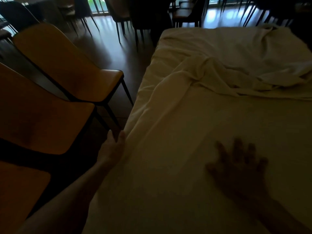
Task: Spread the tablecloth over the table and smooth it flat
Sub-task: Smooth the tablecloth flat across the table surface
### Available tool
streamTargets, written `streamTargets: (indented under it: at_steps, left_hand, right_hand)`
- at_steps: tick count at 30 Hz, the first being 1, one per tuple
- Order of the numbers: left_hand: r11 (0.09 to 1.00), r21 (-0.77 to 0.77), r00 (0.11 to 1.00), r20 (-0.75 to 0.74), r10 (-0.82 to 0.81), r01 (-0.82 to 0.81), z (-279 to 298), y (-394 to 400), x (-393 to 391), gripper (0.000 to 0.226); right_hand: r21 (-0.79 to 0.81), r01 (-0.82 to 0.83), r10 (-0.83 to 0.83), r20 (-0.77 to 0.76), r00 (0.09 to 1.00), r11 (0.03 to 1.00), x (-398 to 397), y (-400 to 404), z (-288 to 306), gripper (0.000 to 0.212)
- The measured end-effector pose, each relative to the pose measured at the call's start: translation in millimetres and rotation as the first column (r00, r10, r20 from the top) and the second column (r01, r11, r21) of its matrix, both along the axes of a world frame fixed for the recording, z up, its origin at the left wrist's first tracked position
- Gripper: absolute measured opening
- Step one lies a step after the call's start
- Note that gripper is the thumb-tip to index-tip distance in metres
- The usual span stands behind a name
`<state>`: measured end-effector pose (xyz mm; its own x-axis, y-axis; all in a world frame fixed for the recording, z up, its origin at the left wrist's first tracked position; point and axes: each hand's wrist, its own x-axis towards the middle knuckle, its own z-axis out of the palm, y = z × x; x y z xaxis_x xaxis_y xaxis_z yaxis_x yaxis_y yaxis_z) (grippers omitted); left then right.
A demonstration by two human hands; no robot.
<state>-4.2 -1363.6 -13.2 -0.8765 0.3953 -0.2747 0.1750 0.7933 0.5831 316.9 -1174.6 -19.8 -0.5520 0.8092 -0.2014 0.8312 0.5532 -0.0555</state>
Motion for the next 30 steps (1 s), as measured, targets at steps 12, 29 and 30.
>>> streamTargets:
  at_steps: [12, 29, 30]
  left_hand:
    - [0.987, -0.157, 0.966, -0.249, -0.071, 0.032, -11, -101, 5, 0.034]
    - [0.860, -0.250, 0.743, -0.434, -0.510, 0.444, 39, -50, 167, 0.077]
    - [0.825, -0.269, 0.732, -0.381, -0.565, 0.497, 33, -34, 190, 0.077]
  right_hand:
    - [0.001, 0.000, 0.000, 0.054, 0.999, 1.000, 13, -40, 4, 0.083]
    - [0.005, -0.037, 0.038, -0.095, 0.995, 0.999, 104, -39, 19, 0.077]
    - [0.005, 0.011, -0.011, -0.066, 0.998, 1.000, 116, -19, 20, 0.077]
